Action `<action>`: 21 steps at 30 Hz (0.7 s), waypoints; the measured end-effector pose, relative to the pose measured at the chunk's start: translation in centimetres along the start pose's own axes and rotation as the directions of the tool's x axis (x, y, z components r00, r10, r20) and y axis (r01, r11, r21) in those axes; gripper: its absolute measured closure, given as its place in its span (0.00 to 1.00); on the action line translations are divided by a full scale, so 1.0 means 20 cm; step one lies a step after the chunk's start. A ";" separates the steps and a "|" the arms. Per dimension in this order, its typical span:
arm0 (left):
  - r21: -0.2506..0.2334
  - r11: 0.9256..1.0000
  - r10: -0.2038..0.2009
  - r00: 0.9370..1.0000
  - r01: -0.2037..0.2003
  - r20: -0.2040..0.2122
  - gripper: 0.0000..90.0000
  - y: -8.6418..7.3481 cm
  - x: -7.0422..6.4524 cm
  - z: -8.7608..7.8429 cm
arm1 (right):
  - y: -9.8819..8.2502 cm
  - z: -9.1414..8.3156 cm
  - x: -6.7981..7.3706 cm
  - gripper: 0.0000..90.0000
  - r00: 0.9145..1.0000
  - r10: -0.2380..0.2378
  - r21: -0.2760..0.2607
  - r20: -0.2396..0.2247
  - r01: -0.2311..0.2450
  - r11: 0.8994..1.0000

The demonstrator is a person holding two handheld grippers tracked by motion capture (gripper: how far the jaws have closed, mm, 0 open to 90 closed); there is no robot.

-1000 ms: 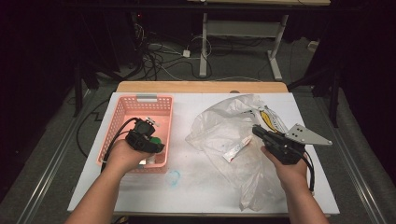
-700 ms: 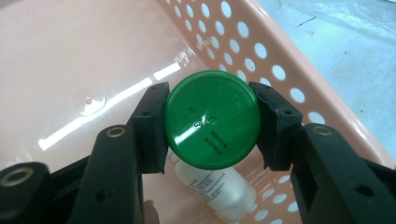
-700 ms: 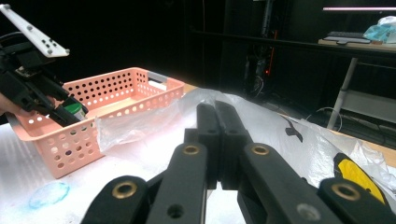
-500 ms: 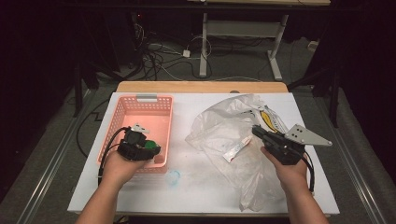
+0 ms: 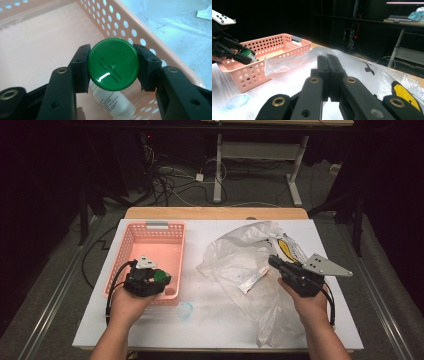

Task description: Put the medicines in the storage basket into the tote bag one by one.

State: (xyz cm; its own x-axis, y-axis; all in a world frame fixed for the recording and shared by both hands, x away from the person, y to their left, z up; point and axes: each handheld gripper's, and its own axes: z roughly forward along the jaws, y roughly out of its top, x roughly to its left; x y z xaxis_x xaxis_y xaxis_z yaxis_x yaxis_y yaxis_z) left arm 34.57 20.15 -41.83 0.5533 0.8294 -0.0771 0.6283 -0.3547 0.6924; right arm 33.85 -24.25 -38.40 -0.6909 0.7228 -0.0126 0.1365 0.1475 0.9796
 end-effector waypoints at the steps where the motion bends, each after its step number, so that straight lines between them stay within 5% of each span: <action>1: -0.015 1.000 -0.009 1.000 0.009 0.007 0.56 0.00 0.00 0.00 | 0.00 0.00 0.00 1.00 1.000 0.003 0.002 -0.001 -0.003 1.000; 21: -0.169 0.985 -0.033 0.999 0.030 -0.014 0.56 -0.05 -0.02 -0.05 | 0.01 -0.02 0.00 1.00 1.000 0.001 -0.012 -0.001 -0.001 1.000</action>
State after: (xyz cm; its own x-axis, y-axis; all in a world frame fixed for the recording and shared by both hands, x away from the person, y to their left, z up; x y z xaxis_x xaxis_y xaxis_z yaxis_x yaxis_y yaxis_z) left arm 33.17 20.66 -41.69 0.5240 0.8470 -0.0898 0.5437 -0.2515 0.8007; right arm 33.53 -24.51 -38.09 -0.6917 0.7221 -0.0112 0.1291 0.1389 0.9819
